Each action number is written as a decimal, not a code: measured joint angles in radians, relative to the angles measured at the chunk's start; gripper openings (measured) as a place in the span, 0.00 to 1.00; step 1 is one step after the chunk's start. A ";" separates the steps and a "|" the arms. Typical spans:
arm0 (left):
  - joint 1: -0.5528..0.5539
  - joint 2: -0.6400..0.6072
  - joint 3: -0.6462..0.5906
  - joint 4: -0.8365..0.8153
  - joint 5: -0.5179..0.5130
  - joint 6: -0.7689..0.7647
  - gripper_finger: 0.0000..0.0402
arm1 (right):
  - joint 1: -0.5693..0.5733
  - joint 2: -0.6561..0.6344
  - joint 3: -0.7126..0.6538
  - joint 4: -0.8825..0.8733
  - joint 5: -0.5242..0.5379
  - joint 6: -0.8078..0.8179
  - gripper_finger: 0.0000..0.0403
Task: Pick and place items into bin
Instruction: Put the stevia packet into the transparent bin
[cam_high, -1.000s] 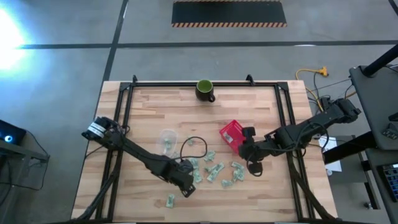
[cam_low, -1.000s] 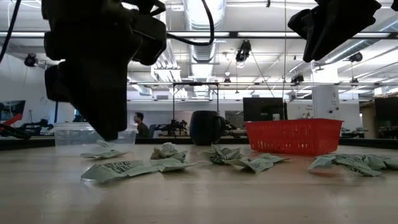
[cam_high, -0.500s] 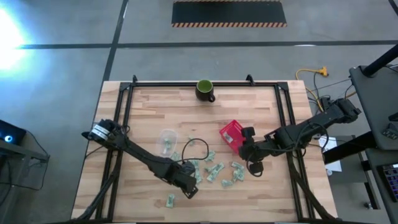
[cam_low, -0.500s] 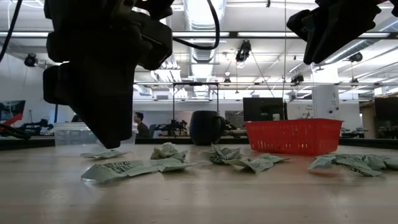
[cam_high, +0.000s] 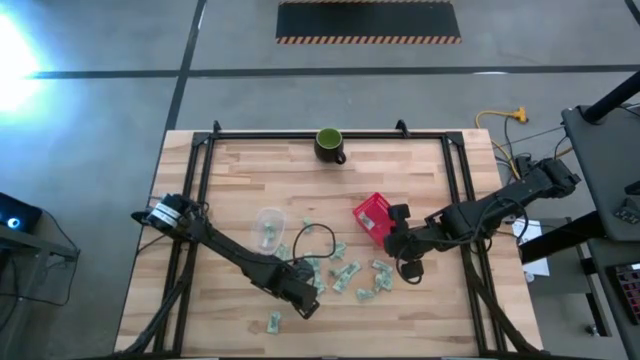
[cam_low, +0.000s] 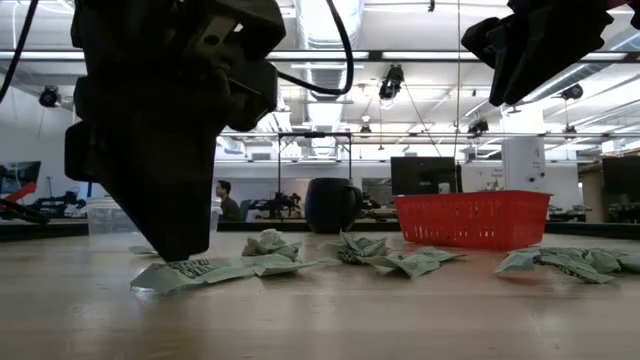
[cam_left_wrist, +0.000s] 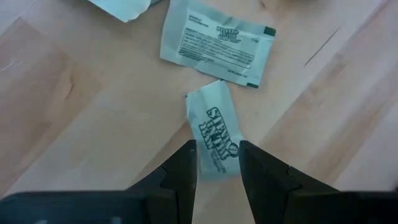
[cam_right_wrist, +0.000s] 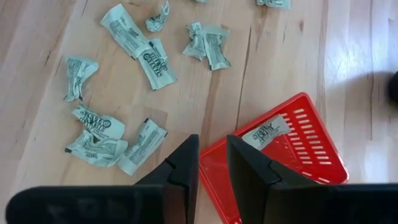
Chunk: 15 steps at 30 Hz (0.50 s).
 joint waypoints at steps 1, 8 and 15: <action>0.000 0.000 -0.001 0.005 0.000 0.000 0.25 | 0.000 0.000 0.000 0.000 0.000 0.000 0.18; 0.000 0.003 -0.006 0.060 0.001 0.002 0.26 | 0.000 0.000 -0.002 0.001 0.000 0.004 0.20; -0.003 0.038 0.000 0.063 0.000 0.002 0.26 | 0.000 0.000 -0.002 0.003 0.000 0.014 0.18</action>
